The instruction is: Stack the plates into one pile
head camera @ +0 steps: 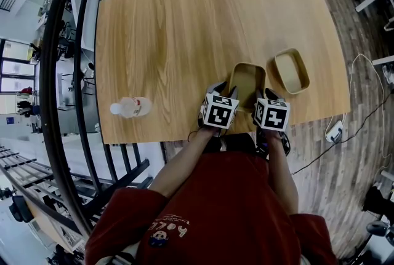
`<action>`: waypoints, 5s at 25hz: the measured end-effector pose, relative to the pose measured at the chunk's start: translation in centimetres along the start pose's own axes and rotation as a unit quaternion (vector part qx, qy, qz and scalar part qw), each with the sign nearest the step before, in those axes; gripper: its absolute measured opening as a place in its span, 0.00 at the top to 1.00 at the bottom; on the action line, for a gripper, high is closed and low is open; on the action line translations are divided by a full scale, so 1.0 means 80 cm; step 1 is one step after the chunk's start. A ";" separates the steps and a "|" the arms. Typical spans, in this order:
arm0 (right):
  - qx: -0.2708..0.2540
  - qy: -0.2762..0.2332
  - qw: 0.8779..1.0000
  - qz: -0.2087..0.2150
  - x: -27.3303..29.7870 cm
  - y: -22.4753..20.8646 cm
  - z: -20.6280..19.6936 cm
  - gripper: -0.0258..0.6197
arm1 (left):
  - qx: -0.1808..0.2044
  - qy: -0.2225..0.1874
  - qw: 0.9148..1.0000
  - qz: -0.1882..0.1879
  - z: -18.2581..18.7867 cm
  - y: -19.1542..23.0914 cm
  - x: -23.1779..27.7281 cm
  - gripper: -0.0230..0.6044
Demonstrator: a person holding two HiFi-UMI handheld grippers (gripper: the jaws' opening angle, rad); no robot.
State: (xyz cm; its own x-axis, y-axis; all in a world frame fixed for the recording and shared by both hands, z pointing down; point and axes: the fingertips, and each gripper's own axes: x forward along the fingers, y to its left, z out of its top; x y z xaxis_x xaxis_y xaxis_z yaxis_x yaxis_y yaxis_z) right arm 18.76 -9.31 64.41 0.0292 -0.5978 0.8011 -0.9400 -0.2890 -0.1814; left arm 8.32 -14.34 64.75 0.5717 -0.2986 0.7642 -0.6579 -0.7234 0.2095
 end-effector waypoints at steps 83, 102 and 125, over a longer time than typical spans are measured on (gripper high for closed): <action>-0.088 -0.169 0.981 0.043 -0.070 -0.188 0.175 0.76 | -0.073 -0.201 0.974 0.070 0.202 -0.135 -0.016 0.71; -0.106 -0.038 0.985 0.131 0.008 -0.197 0.109 0.76 | -0.186 -0.078 0.974 0.103 0.095 -0.149 0.080 0.71; -0.096 -0.026 0.987 0.124 0.020 -0.187 0.094 0.91 | -0.221 -0.061 0.971 0.067 0.102 -0.143 0.098 0.89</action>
State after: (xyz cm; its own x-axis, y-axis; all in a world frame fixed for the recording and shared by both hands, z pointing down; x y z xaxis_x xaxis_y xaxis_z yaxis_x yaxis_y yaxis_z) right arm 35.38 -11.57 64.16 -0.1980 -0.6710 0.7145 -0.9672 0.0153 -0.2537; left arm 24.33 -13.51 63.41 0.5036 -0.4627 0.7296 -0.8605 -0.3440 0.3757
